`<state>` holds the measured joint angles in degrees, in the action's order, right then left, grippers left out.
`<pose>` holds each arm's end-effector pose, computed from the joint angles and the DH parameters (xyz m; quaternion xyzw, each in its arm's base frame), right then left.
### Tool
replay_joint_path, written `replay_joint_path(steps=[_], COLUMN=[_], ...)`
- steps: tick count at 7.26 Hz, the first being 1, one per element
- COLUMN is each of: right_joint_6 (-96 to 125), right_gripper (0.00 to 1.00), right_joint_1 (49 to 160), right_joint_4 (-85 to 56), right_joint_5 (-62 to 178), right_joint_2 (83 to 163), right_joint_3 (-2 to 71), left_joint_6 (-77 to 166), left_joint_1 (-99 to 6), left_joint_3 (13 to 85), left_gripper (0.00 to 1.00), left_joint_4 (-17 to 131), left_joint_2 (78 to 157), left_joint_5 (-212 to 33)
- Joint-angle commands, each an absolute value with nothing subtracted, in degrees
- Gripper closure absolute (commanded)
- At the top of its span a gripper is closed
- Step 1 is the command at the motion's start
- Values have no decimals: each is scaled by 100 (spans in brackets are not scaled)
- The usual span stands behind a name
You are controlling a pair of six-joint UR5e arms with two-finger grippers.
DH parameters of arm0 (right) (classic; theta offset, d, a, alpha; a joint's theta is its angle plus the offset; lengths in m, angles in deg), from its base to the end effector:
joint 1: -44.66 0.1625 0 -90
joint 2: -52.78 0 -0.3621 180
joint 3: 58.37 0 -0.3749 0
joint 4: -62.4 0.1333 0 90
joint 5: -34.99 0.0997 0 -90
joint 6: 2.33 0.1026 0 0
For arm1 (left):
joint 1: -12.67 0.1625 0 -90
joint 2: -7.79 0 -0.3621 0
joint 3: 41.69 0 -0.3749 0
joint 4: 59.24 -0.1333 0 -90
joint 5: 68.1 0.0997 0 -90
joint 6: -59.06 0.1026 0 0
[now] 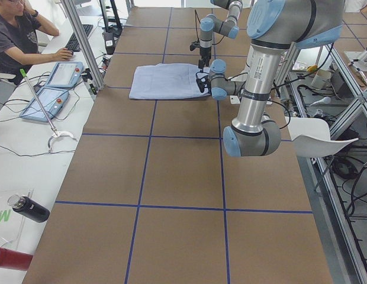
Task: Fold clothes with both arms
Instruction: 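Move the right gripper to the near end corner beside the left gripper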
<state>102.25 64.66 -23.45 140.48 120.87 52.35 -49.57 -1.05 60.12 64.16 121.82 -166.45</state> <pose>-0.4818 -0.2881 0.2396 -0.1050 -0.3988 0.2192 0.8843 0.5369 -0.2530 0.2165 -0.0841 0.5635 -0.1889 0.7998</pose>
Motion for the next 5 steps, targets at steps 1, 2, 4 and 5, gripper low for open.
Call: replay_joint_path(steps=[1,2,4,5], right_joint_6=[10481,10490,10490,10481], right_gripper=[0,0,0,0], right_joint_1=[6478,6400,6233,6232], right_joint_4=[-2355,-2364,-2791,-2934], right_joint_5=[14054,14081,14107,14116], right_joint_2=[12238,12309,12240,12222], right_joint_3=[5176,5141,5061,5122], left_joint_6=[-4958,-4958,-4958,-4958], left_joint_1=[-104,-104,-104,-104], left_joint_3=[6009,6009,6009,6009], left_gripper=[100,100,100,100], left_joint_4=[6416,6416,6416,6416], left_joint_2=[12187,12187,12187,12187], left_joint_5=[-16645,-16645,-16645,-16645])
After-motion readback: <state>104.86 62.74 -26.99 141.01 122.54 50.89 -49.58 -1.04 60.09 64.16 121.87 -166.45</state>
